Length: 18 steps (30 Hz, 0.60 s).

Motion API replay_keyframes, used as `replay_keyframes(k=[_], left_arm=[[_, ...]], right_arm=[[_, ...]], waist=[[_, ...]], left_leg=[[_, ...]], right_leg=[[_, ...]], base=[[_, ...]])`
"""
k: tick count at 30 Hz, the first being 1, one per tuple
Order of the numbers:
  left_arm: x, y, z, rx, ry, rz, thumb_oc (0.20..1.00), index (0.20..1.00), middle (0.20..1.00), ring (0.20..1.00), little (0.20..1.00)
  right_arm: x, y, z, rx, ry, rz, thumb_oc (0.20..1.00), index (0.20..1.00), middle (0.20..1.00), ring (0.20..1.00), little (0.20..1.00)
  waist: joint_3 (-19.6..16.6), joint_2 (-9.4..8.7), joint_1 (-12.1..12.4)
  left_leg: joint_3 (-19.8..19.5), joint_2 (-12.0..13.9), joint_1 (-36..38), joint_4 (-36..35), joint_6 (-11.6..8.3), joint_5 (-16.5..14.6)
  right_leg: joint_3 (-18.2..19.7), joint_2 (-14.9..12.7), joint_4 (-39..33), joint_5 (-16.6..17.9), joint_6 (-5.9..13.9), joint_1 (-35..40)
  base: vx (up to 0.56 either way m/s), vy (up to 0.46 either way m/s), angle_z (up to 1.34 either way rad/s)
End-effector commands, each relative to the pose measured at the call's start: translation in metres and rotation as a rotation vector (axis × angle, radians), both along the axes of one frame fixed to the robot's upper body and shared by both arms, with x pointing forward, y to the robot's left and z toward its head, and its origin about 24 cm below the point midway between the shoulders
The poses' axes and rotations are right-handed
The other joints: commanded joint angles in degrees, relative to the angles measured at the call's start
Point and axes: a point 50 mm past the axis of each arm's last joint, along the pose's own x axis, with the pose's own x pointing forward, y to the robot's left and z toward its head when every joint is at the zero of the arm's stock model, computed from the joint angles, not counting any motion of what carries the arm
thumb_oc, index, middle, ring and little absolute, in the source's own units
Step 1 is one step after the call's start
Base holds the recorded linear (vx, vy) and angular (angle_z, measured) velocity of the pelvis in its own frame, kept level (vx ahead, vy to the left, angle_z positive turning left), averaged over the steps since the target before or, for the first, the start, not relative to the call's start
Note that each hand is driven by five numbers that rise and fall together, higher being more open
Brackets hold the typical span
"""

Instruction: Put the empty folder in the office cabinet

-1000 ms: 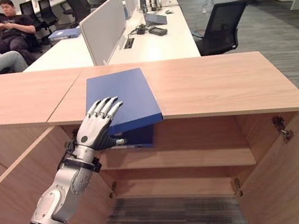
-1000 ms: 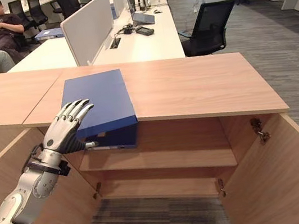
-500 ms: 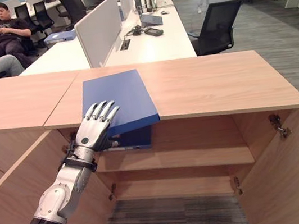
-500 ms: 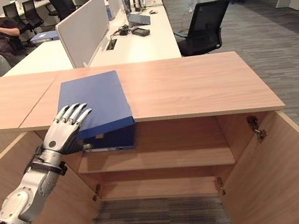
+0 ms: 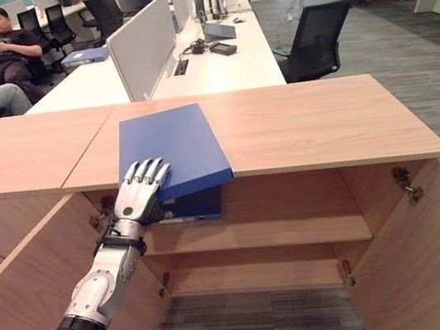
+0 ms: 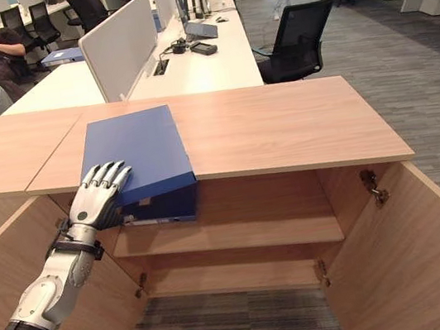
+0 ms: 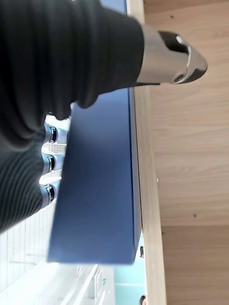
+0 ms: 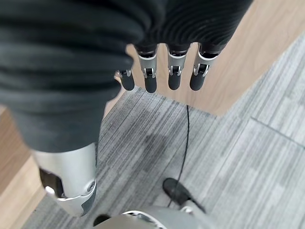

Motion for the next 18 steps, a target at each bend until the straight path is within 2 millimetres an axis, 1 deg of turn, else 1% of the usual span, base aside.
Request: replay_keyframes(k=[1, 7, 13, 18], left_arm=[[0.026, -0.002, 0.040, 0.041, -0.190, 0.014, 1.000, 1.000, 1.000, 1.000, 1.000], [0.032, 0.002, 0.039, 0.086, -0.196, 0.053, 1.000, 1.000, 1.000, 1.000, 1.000], [0.033, 0.005, 0.035, 0.117, -0.188, 0.070, 1.000, 1.000, 1.000, 1.000, 1.000], [0.034, 0.011, 0.022, 0.145, -0.137, 0.109, 1.000, 1.000, 1.000, 1.000, 1.000]], right_arm=[[0.022, -0.001, 0.004, -0.030, -0.052, 0.075, 1.000, 1.000, 1.000, 1.000, 1.000], [0.020, -0.002, 0.004, -0.037, -0.048, 0.079, 1.000, 1.000, 1.000, 1.000, 1.000], [0.019, -0.002, 0.004, -0.039, -0.043, 0.079, 1.000, 1.000, 1.000, 1.000, 1.000], [0.021, -0.002, 0.004, -0.040, -0.052, 0.084, 1.000, 1.000, 1.000, 1.000, 1.000]], waist=[[1.1, -1.13, 0.0], [1.1, -1.05, -0.3], [1.0, -0.99, -0.4], [1.0, -0.95, -0.4]], left_leg=[[1.2, 2.6, 6.2, 0.7, -1.02, -11.3], [1.4, 2.6, 6.4, 0.7, -1.06, -11.3], [1.4, 2.6, 6.4, 0.7, -1.08, -11.3], [1.6, 2.5, 6.6, 0.7, -1.00, -11.5]], right_leg=[[-1.0, -3.8, 0.0, 5.0, 4.79, -5.2], [-0.9, -3.8, 0.0, 5.1, 4.84, -5.2], [-0.9, -3.9, 0.0, 5.0, 4.85, -5.1], [-0.9, -4.0, 0.0, 5.0, 4.90, -5.0]], base=[[0.00, 0.000, 0.00], [0.00, 0.000, 0.00], [0.00, 0.000, 0.00], [0.00, 0.000, 0.00]])
